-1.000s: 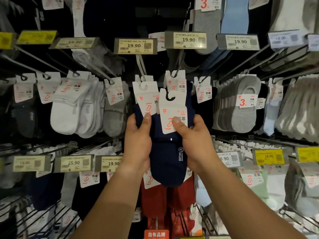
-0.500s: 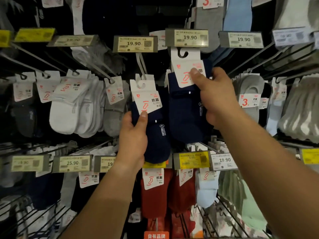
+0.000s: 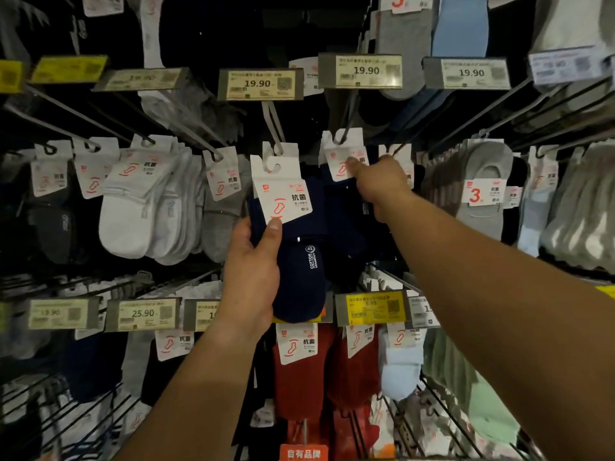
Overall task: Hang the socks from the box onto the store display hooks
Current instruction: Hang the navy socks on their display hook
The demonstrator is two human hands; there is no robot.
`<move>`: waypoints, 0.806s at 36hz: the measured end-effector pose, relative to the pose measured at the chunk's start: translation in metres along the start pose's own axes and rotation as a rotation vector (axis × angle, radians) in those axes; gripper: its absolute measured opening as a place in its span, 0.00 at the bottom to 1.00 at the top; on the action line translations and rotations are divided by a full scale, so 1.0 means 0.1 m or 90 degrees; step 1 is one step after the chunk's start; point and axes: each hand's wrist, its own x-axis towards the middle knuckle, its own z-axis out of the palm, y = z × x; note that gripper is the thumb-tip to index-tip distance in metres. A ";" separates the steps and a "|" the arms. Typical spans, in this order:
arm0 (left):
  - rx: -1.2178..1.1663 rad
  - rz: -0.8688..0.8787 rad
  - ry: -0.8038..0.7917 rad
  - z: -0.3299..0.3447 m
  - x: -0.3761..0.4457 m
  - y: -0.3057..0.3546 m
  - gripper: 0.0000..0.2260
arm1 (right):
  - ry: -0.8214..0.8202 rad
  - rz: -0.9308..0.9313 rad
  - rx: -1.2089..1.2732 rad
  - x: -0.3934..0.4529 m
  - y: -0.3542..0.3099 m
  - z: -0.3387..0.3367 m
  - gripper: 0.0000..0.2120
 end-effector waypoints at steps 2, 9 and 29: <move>0.001 0.002 0.001 -0.02 -0.02 0.01 0.07 | 0.009 0.003 -0.022 0.04 0.07 0.04 0.35; -0.039 -0.005 -0.040 0.12 -0.01 0.09 0.07 | 0.127 -0.128 -0.053 -0.51 0.06 -0.16 0.24; 0.144 0.156 -0.084 1.00 0.32 0.21 0.17 | -0.013 -0.141 0.160 -0.81 -0.14 -0.39 0.10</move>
